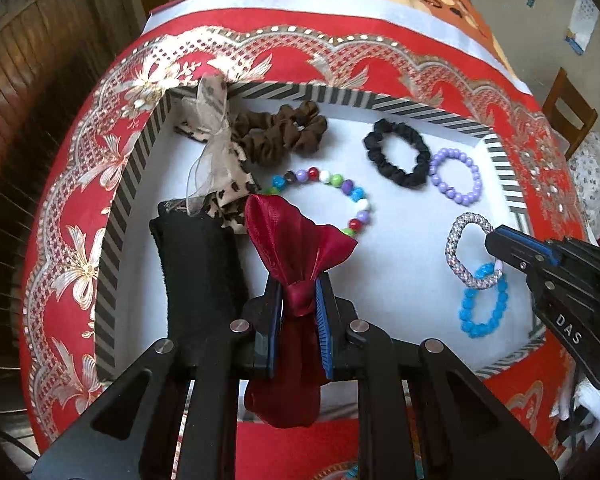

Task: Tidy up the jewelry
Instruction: 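Carry the red bow and silver bracelet into the tray and open both tools, then withdraw both open tools from the tray back to the remaining jewelry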

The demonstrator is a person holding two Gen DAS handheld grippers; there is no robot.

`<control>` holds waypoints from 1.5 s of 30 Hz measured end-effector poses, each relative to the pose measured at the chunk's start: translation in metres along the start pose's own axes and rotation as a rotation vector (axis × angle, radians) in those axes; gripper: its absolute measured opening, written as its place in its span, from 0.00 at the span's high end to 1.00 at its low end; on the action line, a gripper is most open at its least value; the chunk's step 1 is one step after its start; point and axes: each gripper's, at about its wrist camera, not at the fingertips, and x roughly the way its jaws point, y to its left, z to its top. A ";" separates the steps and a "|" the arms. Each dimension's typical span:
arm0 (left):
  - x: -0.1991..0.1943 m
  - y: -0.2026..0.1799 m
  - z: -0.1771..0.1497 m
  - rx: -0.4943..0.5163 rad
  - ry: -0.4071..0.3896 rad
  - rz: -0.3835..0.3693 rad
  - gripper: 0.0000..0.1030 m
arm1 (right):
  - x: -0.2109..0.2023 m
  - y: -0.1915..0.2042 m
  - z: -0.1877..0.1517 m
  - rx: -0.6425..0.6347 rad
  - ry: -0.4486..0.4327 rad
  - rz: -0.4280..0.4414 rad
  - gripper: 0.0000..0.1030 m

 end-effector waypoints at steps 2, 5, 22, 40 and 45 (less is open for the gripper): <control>0.005 0.003 0.001 -0.007 0.011 0.003 0.85 | 0.011 0.000 0.004 0.000 0.018 -0.001 0.94; 0.010 0.006 0.001 -0.014 0.020 0.004 0.85 | 0.024 -0.002 0.008 0.002 0.035 -0.002 0.94; 0.015 0.010 0.006 -0.047 0.015 -0.017 0.60 | 0.046 -0.004 0.022 0.008 0.055 -0.016 0.94; -0.025 0.006 -0.001 -0.067 -0.066 0.007 0.48 | -0.003 -0.010 0.004 0.083 -0.016 0.011 0.63; -0.036 0.005 -0.006 -0.061 -0.092 0.029 0.48 | -0.017 -0.008 -0.005 0.090 -0.029 0.011 0.63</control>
